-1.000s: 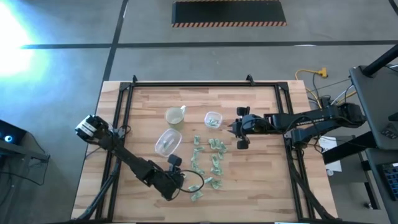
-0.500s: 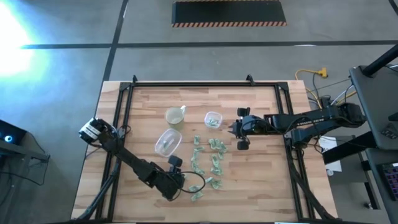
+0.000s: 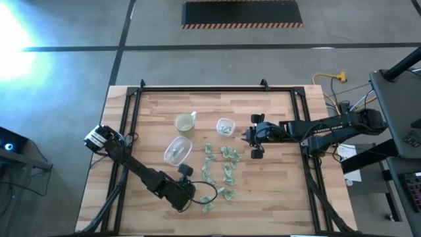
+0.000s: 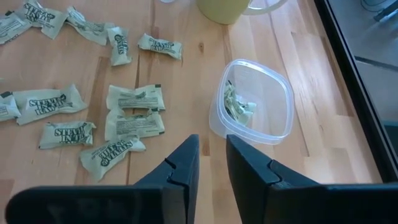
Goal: Pick and place items into bin
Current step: Put the stevia packet into the bottom transparent bin
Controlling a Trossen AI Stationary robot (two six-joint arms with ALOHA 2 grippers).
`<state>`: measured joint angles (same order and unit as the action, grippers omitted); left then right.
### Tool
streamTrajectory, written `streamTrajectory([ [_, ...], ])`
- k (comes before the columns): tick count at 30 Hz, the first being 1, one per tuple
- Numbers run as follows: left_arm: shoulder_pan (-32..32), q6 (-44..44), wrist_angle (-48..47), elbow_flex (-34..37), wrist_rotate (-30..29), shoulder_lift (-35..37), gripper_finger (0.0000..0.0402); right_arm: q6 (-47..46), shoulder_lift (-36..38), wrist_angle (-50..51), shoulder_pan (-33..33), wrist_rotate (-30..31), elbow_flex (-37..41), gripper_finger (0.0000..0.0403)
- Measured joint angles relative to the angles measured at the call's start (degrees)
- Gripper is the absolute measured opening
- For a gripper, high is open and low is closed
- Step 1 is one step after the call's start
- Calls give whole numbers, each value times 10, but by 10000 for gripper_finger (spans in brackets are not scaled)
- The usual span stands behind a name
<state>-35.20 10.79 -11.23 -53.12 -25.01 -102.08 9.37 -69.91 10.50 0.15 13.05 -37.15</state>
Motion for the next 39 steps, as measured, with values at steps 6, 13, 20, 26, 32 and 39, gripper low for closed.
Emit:
streamTrajectory([
  [6,0,-46,-1,-12,-79,11,1,0,0,0,0,0,0,70],
  [13,0,-82,-4,-16,-183,53,1,0,0,-1,0,0,0,78],
  [20,0,1,-131,-6,-266,117,1,0,0,0,0,0,2,75],
  [26,4,114,-252,21,-295,152,1,0,0,0,0,0,2,68],
  [32,15,162,-258,80,-305,174,1,0,0,-1,0,0,2,74],
  [39,16,189,-252,105,-304,179,1,-4,0,-1,0,0,3,76],
])
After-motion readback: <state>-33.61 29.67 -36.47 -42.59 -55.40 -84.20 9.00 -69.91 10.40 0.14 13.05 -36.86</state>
